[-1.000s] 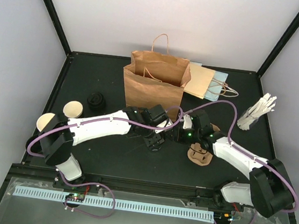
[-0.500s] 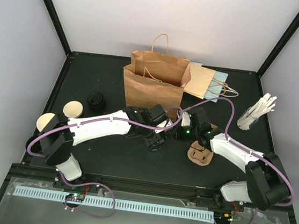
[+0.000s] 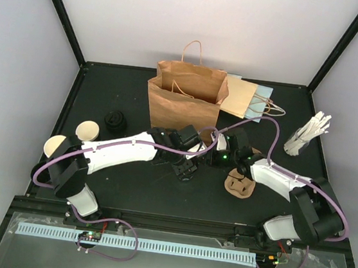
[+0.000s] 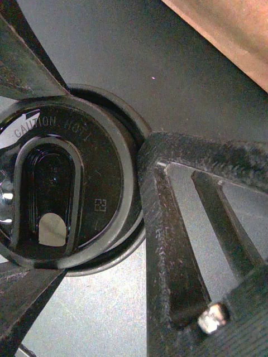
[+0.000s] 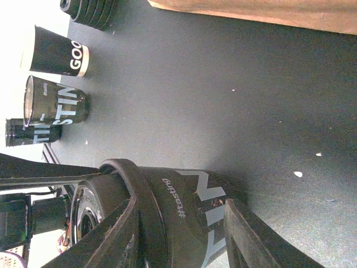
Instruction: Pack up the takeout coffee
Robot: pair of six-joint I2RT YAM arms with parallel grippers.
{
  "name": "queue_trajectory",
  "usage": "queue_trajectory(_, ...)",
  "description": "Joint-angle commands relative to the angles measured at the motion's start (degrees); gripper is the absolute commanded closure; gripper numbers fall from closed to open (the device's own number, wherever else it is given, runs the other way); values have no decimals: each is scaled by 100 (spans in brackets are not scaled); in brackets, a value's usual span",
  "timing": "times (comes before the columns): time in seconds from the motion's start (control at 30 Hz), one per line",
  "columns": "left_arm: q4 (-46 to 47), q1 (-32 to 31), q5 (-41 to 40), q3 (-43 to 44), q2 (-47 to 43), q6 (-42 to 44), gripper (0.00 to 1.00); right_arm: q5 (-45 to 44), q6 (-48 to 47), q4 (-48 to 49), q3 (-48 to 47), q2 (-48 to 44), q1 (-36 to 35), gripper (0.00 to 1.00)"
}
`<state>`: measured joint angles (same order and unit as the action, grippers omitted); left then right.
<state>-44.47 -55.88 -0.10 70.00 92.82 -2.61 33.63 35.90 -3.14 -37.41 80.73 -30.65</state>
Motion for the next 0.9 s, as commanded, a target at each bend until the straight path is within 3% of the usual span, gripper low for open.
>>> queue_trajectory(0.0,-261,-80,576,-250,486,-23,36,-95,-154,-595,490,451,-72,56)
queue_trajectory(0.37,-518,-72,848,-137,708,-89,37,12,-127,-476,1058,899,-72,56)
queue_trajectory(0.6,-587,-72,714,-110,826,-207,38,139,80,89,1463,892,-73,58)
queue_trajectory(0.87,-642,-72,399,-95,732,-314,38,241,341,352,1486,-234,-76,55)
